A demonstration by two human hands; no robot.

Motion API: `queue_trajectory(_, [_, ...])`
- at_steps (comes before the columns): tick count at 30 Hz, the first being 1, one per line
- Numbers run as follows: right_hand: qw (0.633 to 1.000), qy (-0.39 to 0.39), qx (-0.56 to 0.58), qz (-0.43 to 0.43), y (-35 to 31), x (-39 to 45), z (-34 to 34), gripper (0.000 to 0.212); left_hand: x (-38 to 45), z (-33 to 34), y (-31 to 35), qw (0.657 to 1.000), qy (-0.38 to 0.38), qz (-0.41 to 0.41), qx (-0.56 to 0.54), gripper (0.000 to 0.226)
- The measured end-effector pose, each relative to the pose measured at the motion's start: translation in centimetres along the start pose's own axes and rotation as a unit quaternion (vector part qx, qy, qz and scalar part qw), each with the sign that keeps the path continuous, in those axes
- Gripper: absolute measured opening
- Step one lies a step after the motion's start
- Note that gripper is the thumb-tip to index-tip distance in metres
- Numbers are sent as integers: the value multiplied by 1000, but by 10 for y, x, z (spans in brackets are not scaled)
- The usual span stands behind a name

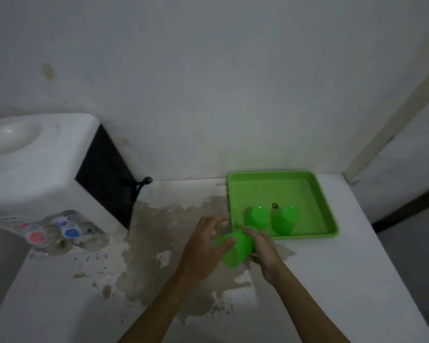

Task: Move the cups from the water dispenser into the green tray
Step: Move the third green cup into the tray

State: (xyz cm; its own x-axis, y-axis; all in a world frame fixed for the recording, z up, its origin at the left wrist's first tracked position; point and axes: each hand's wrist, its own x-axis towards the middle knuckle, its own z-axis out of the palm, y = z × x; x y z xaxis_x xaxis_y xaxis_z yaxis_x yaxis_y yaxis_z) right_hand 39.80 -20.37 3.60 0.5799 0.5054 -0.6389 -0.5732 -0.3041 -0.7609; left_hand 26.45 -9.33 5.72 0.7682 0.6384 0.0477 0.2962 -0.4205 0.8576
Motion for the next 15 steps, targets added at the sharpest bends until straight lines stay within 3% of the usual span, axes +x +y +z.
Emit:
queue_trajectory(4, [981,90,-146,-90,-6,16,-50,39,18,37,-1,999,-25,-30,3,36])
queue_trajectory(8, [927,153,-302,-165,-22,28,-96,50,41,66,3,997,-49,-47,26,34])
queue_trajectory(15, [840,273,-405,-236,-52,58,-155,52,79,102,11,995,-60,-64,54,26])
